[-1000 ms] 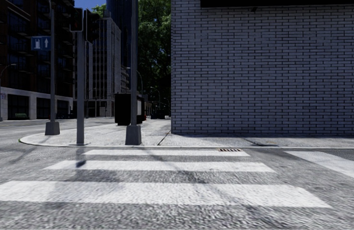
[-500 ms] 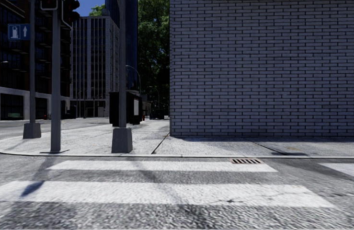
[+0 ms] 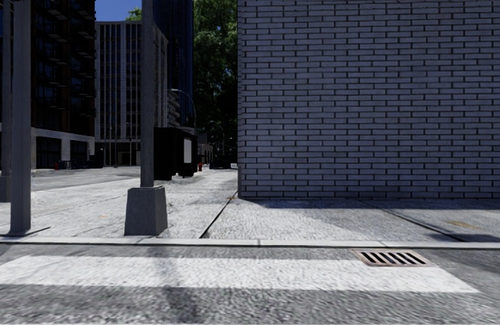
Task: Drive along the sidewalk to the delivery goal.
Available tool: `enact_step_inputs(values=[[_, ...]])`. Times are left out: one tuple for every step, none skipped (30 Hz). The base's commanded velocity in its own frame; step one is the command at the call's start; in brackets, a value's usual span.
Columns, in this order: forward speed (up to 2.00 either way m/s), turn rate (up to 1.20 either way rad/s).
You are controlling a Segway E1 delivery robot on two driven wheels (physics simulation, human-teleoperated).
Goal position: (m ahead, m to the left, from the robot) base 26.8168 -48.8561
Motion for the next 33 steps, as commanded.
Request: enact_step_inputs(values=[[1.97, 0.00], [1.97, 0.00], [1.97, 0.00], [1.97, -0.08], [1.97, -0.22], [1.97, -0.22], [1.97, -0.28], [1.94, -0.30], [1.84, -0.31], [1.84, -0.31], [1.75, -0.31], [1.60, -0.31], [1.48, -0.33], [1.48, -0.33], [1.37, -0.41], [1.28, -0.46], [1.21, -0.49], [1.15, -0.53], [1.15, -0.53], [1.13, -0.57], [1.13, -0.58], [1.13, -0.58], [1.13, -0.58], [1.13, -0.58], [1.13, -0.58], [1.13, -0.58], [1.13, -0.58], [1.12, -0.58], [1.12, -0.58], [1.12, -0.58], [1.12, -0.58], [1.12, -0.58], [1.12, -0.58]])
